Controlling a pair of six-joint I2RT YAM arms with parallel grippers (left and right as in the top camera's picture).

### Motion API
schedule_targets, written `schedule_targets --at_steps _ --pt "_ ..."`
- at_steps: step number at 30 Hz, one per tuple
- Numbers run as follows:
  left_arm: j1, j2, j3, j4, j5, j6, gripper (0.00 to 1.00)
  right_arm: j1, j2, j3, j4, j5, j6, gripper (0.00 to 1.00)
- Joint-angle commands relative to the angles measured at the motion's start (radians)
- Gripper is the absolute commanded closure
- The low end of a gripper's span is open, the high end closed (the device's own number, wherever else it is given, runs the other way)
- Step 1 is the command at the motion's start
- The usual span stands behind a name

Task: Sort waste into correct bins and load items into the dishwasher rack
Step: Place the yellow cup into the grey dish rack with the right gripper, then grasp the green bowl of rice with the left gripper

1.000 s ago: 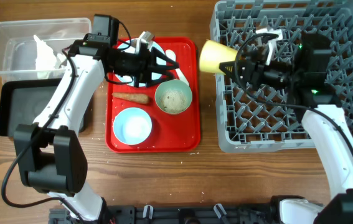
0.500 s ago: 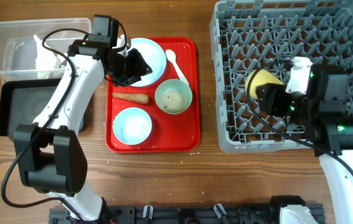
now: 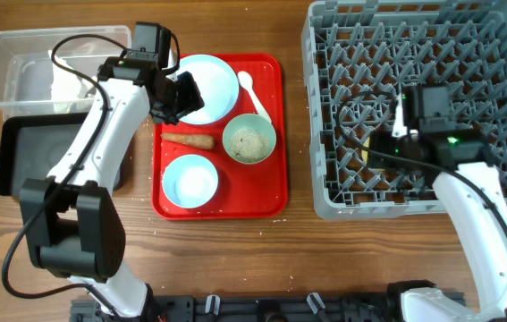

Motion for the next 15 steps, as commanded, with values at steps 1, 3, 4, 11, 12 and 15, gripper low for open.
schedule_targets --at_steps 1,3,4,11,12,15 --pt "-0.002 -0.020 0.014 -0.001 -0.031 0.020 0.56 0.014 0.020 0.022 0.021 0.017 0.016 0.44" --pt "-0.002 -0.020 0.014 -0.001 -0.045 0.021 0.56 0.014 0.032 0.022 0.027 0.017 0.009 0.44" --pt "-0.002 -0.020 0.014 -0.001 -0.046 0.021 0.56 0.014 0.037 0.022 0.027 0.018 0.007 0.43" --pt "-0.002 -0.020 0.014 -0.005 -0.046 0.021 0.56 0.014 0.117 0.022 0.028 -0.029 0.007 0.38" --pt "-0.002 -0.020 0.014 -0.005 -0.046 0.021 0.56 0.014 0.127 0.022 0.030 -0.029 0.010 0.35" --pt "-0.002 -0.020 0.014 -0.009 -0.046 0.021 0.56 0.014 0.137 0.022 0.032 -0.029 0.019 0.22"
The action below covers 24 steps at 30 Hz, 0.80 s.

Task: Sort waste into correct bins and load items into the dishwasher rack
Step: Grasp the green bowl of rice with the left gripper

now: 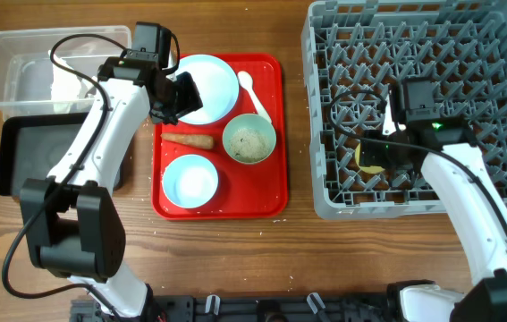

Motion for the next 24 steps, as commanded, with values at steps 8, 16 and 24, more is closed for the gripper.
schedule_targets --at_steps 8,16,24 --pt "-0.002 -0.020 0.014 -0.005 -0.020 0.020 0.51 0.004 0.010 0.220 -0.085 -0.019 0.027 0.01" --pt "-0.084 -0.020 0.014 -0.047 0.007 0.148 0.32 0.004 0.010 0.444 -0.107 -0.184 -0.077 0.00" --pt "-0.325 0.002 0.014 -0.030 -0.074 0.414 0.07 0.004 0.012 0.443 -0.089 -0.183 -0.076 0.00"
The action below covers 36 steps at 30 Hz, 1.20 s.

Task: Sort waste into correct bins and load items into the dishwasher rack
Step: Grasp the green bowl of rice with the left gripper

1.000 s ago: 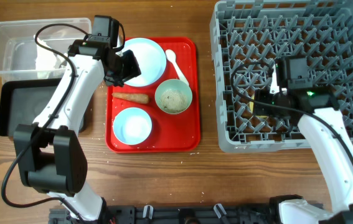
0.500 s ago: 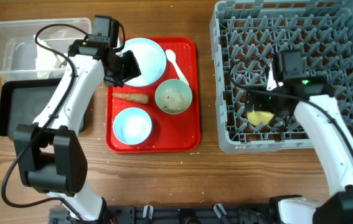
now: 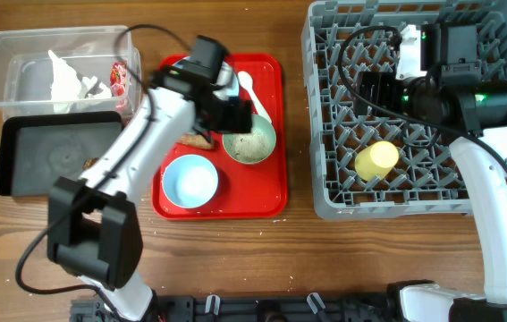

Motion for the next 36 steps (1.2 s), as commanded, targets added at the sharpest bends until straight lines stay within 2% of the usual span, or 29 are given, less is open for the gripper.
schedule_targets --at_steps 1,12,14,16,17,19,21,28,33,34,36 --pt "-0.093 0.007 0.014 0.018 -0.066 0.190 0.08 0.004 0.001 0.013 0.006 -0.023 -0.021 0.00" --pt "-0.216 0.129 0.014 0.037 -0.066 0.358 0.22 0.004 0.001 0.013 -0.001 -0.023 -0.021 0.00" --pt "-0.222 0.153 0.014 0.039 -0.066 0.363 0.31 0.004 0.001 0.013 -0.003 -0.023 -0.021 0.00" --pt "-0.222 0.168 0.014 0.041 -0.066 0.362 0.44 0.004 0.001 0.013 -0.002 -0.023 -0.021 0.00" --pt "-0.222 0.176 0.014 0.042 -0.066 0.362 0.54 0.004 0.001 0.013 -0.002 -0.023 -0.021 0.00" --pt "-0.222 0.183 0.014 0.045 -0.066 0.362 0.63 0.004 0.001 0.013 -0.002 -0.023 -0.022 0.00" --pt "-0.222 0.188 0.012 0.053 -0.066 0.362 0.68 0.004 0.001 0.013 -0.002 -0.023 -0.022 0.00" --pt "-0.222 0.229 0.010 0.072 -0.066 0.362 0.71 0.004 0.001 0.012 -0.002 -0.023 -0.022 0.00" --pt "-0.222 0.232 0.010 0.075 -0.066 0.362 0.87 0.004 0.001 0.012 -0.002 -0.023 -0.022 0.00" --pt "-0.222 0.232 0.010 0.075 -0.066 0.362 0.96 0.004 0.001 0.012 -0.002 -0.023 -0.022 0.00" --pt "-0.222 0.230 0.013 0.076 -0.065 0.333 0.96 0.004 0.001 0.012 -0.002 -0.023 -0.022 0.00"
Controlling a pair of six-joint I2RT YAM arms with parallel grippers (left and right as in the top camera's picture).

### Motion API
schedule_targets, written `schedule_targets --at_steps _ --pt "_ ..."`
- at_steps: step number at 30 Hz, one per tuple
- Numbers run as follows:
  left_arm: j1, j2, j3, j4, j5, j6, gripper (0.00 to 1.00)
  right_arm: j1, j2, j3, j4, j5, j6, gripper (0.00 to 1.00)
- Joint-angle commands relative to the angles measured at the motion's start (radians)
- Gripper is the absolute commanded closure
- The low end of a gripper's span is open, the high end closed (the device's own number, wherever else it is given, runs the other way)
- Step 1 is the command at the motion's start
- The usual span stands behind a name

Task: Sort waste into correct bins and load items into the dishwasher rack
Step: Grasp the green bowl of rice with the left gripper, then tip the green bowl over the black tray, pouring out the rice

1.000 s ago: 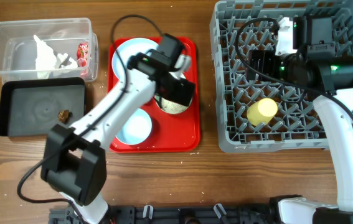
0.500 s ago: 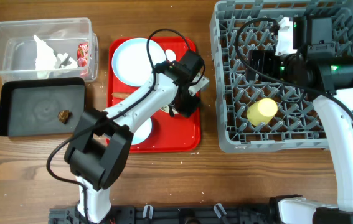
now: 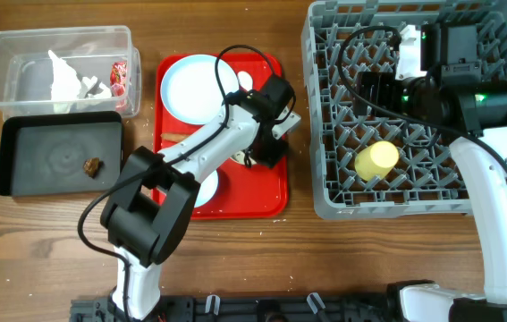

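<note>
A red tray [image 3: 271, 201] holds a large pale plate [image 3: 190, 85], a white spoon [image 3: 246, 82], a small blue bowl [image 3: 207, 188] half covered by my left arm, and a brown food piece [image 3: 171, 137]. My left gripper [image 3: 269, 148] is low over the tray's right side. It hides the speckled green bowl, and its jaws cannot be made out. A yellow cup [image 3: 376, 161] lies on its side in the grey dishwasher rack [image 3: 325, 134]. Farther back over the rack, my right gripper [image 3: 374, 89] is open and empty.
A clear bin [image 3: 3, 89] at the far left holds white paper and a red wrapper. In front of it, a black bin [image 3: 47, 156] holds a small brown scrap [image 3: 94, 165]. The rack fills the right side of the table.
My left gripper has moved from the tray's middle to its right side and now covers the green bowl. The right arm and the yellow cup have not moved.
My left gripper was at the large plate's left edge while the right was low in the rack at the yellow cup. Later the cup lay free in the rack with the right gripper farther back, and the left was at the green bowl, which it now hides.
</note>
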Motion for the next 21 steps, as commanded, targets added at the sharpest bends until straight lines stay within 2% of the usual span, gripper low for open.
schedule_targets --at_steps 1,6,12,17,21 --pt "-0.002 0.010 0.015 -0.003 0.006 -0.042 0.96 0.004 0.001 0.012 -0.001 -0.016 -0.021 0.00" --pt "0.002 -0.011 0.089 -0.073 0.006 -0.111 0.96 0.004 0.001 0.012 -0.001 -0.016 -0.021 0.00" --pt "0.074 -0.085 0.259 -0.230 0.018 -0.264 0.96 0.004 0.001 0.012 0.000 -0.016 -0.021 0.01" --pt "0.203 -0.175 0.304 -0.318 0.075 -0.336 0.96 0.004 0.001 0.012 0.000 -0.016 -0.021 0.00" --pt "0.367 -0.217 0.304 -0.388 0.163 -0.340 0.96 0.004 0.001 0.012 0.005 -0.016 -0.021 0.00"
